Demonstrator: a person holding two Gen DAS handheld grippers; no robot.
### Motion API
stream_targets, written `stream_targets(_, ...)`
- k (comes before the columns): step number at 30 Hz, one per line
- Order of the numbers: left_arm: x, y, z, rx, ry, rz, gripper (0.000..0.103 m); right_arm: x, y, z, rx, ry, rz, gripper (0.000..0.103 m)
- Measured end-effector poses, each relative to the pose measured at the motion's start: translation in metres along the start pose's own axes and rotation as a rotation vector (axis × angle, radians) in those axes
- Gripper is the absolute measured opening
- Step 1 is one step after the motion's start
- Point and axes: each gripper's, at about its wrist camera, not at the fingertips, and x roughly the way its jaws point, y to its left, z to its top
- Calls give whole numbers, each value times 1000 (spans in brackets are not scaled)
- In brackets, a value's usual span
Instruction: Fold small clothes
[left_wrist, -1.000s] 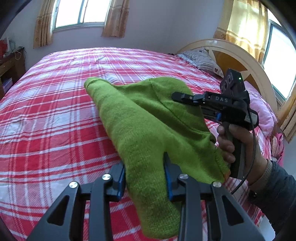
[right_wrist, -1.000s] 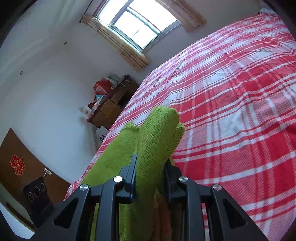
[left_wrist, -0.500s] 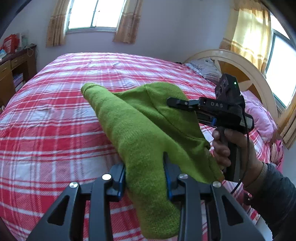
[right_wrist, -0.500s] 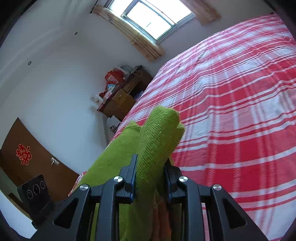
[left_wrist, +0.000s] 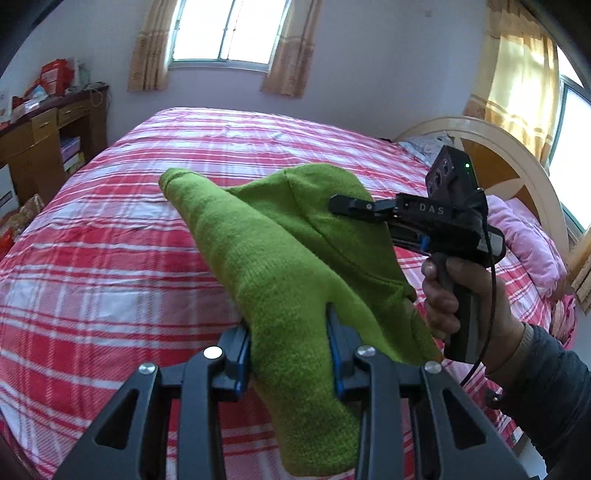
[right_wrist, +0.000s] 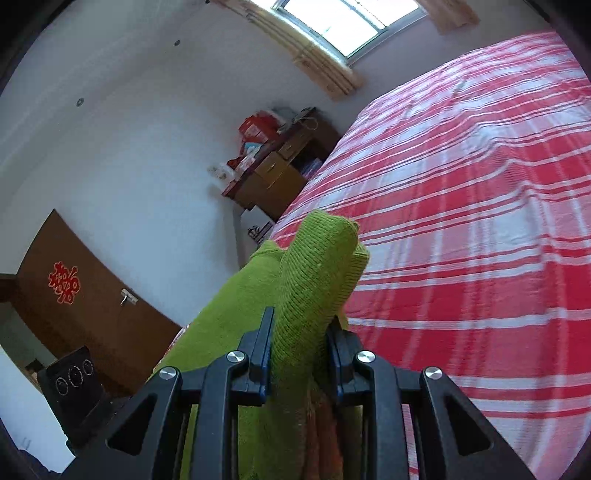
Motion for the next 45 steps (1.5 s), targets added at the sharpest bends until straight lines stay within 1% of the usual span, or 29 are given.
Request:
stream_targets(8, -17, 20, -7, -26, -20, 43, 35, 34, 31, -6, -41, 43, 42, 25)
stream_targets(19, -38, 49, -16, -66, -56, 89, 35, 71, 59, -9, -76, 88, 88, 25)
stream_targets(29, -49, 76, -22, -107, -63, 127, 35, 112, 82, -12, -98, 139, 127, 25)
stream_targets(39, -57, 98, -39, -137, -51, 162, 35, 138, 95, -23, -105, 190, 144, 25)
stream_targets(45, -58, 110, -53, -156, -19, 172, 35, 150, 92, -30, -93, 211, 142, 25)
